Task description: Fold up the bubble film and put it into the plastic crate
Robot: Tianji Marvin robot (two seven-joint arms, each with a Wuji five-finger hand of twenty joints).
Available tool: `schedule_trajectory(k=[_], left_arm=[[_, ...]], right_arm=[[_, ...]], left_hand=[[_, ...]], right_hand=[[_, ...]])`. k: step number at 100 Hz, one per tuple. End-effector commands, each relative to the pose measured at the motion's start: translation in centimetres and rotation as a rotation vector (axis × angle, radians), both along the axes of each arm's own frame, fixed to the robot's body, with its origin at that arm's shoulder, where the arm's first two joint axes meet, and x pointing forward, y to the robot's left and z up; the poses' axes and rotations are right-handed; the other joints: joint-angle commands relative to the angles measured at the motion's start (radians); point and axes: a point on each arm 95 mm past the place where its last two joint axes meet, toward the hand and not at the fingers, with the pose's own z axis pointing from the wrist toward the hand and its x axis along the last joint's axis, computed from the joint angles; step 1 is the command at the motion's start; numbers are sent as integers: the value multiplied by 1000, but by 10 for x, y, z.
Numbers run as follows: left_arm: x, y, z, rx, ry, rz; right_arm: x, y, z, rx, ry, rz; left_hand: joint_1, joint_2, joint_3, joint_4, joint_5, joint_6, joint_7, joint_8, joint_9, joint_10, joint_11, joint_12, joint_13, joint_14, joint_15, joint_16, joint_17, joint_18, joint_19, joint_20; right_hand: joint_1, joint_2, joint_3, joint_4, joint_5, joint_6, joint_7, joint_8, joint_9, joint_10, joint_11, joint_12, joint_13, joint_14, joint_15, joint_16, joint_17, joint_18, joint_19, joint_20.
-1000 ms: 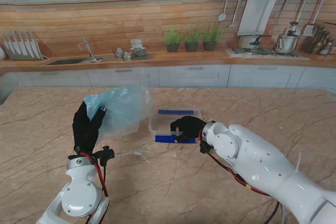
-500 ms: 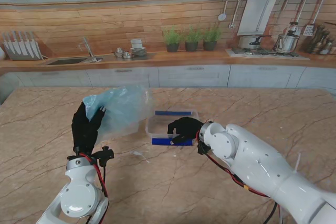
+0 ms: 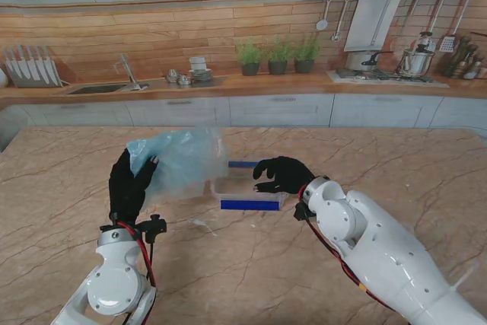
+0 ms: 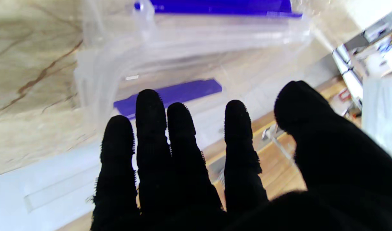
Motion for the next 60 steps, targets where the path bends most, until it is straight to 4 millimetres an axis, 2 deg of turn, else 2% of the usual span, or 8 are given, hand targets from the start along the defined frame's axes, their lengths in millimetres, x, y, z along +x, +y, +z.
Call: schedule_trajectory(k=[1,7,14,30,45,51,55,60], left_arm=[[0,-1,-3,4,5,-6],[1,-3,-3,6,9,-10],[2,-5,-5,9,14,-17],[6,-10,-5,38,15,-38],[14,-20,-1,57,20,-73],[19,-25,2,72,20,-92],[24,-30,4,92,22,-103],[30,-35,8,124,21,-115]], right_arm=[[-8,-4,-2,24,-9,-24],[-14,-9,2,67,-26,-63],[-23,-16,6,119,-47,-108],[-45,-30,11,210,-123,-244],[-66,-49,16,238,-181,-332],[-73,-56,18,246,-219,-358],[-78,-61,20,255,-250,-377],[-83,-65,22,269,-284,-397]], left_hand=[[44,40,-23,-11,-19,-18,-22,8,-11,-42,38,21,-32,-39,-13,-3,-22,-19,-10,12],[47,42,-28,-11,-23,-21,-22,11,-14,-44,41,27,-43,-46,-26,-7,-56,-18,-40,5],[50,46,-37,-9,-22,-24,-22,15,-14,-48,48,39,-47,-48,-34,-8,-150,-29,-138,-26],[58,74,-83,-7,-42,-41,-32,32,-49,-67,112,125,-92,-64,-41,13,-203,-42,-161,-20],[67,90,-112,-3,-49,-47,-40,41,-67,-73,126,173,-123,-66,-65,19,-232,-48,-163,-14],[68,103,-148,2,-49,-45,-47,48,-71,-71,146,201,-119,-58,-37,50,-210,-55,-86,40],[67,110,-167,5,-48,-41,-50,51,-72,-68,171,206,-110,-49,-3,82,-157,-59,-5,110],[70,117,-183,8,-47,-37,-52,54,-75,-65,193,209,-99,-35,45,129,-95,-84,59,188]], right_hand=[[-26,29,-33,39,-24,4,-27,17,-29,13,-23,-14,-40,0,-26,-12,-21,17,-40,6],[-26,32,-47,39,-35,8,-41,22,-43,15,-35,-16,-55,0,-43,-17,-37,19,-78,-3],[-26,38,-66,40,-48,11,-56,25,-56,15,-50,-20,-64,-3,-64,-24,-47,17,-124,-14],[-16,45,-85,43,-44,24,-63,30,-47,27,-49,-17,-52,16,-58,-18,-29,27,-137,-5],[-9,63,-105,47,-45,35,-76,29,-46,35,-47,-16,-51,26,-44,-9,-24,33,-133,9],[-4,68,-116,48,-43,36,-78,31,-41,37,-42,-14,-48,29,-38,-7,-21,34,-129,15],[-2,72,-122,50,-38,38,-78,32,-35,38,-39,-13,-43,31,-34,-5,-17,35,-126,18],[2,78,-127,52,-30,41,-76,34,-27,39,-34,-12,-34,35,-25,-2,-11,35,-119,22]])
